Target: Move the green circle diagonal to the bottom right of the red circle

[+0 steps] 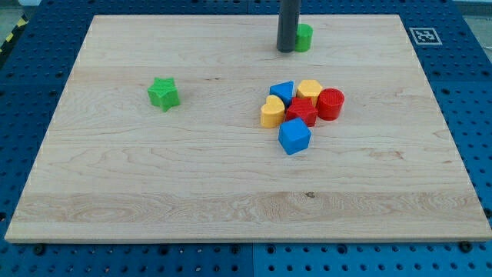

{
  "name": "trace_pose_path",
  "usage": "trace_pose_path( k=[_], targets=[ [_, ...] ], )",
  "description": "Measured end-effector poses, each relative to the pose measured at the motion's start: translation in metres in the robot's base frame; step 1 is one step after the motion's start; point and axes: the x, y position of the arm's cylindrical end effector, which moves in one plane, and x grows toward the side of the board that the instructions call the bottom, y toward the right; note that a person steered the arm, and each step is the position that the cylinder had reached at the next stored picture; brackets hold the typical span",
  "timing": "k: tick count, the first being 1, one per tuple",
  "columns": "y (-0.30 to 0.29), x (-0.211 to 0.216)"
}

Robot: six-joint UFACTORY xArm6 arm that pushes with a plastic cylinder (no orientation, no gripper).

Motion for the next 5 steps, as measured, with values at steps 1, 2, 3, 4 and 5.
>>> trace_pose_path(
  k=[1,2,3,4,5],
  targets=[
    [-0.010,-0.002],
    [-0.024,-0.034],
    [0.044,-0.024],
    [0.086,0.015],
    [0.113,0.030]
  ],
)
